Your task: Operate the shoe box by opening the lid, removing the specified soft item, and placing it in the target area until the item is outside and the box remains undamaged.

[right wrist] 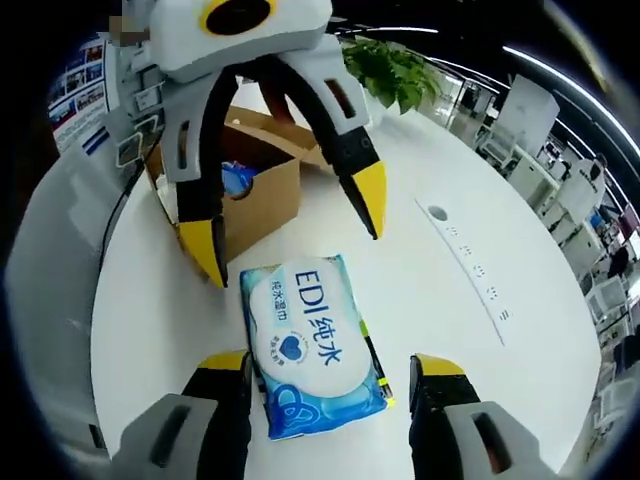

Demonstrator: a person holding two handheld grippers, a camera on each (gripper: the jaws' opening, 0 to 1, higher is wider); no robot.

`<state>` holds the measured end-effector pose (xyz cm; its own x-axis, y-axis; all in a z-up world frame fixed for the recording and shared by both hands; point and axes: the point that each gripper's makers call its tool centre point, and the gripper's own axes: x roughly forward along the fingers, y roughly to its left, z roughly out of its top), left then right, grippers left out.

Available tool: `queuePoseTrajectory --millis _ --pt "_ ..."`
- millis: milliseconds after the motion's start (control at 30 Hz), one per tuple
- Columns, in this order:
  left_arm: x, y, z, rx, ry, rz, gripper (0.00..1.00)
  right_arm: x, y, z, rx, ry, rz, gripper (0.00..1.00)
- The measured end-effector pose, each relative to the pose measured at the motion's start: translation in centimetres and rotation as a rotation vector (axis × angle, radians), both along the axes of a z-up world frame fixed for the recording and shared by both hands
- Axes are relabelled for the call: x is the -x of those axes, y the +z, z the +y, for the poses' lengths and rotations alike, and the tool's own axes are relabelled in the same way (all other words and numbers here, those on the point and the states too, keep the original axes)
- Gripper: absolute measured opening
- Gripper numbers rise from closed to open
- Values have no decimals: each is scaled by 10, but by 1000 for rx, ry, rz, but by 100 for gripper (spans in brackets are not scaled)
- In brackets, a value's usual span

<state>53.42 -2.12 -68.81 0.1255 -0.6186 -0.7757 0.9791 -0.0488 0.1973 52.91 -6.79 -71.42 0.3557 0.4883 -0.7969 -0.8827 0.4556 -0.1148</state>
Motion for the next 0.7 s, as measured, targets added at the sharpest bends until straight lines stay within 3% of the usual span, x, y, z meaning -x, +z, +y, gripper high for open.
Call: queuePoseTrajectory --millis 300,700 --pt "6 33 25 114 109 52 66 6 23 17 -91 -64 -10 64" --pt "18 50 67 184 199 59 67 14 48 38 -192 -96 -42 64"
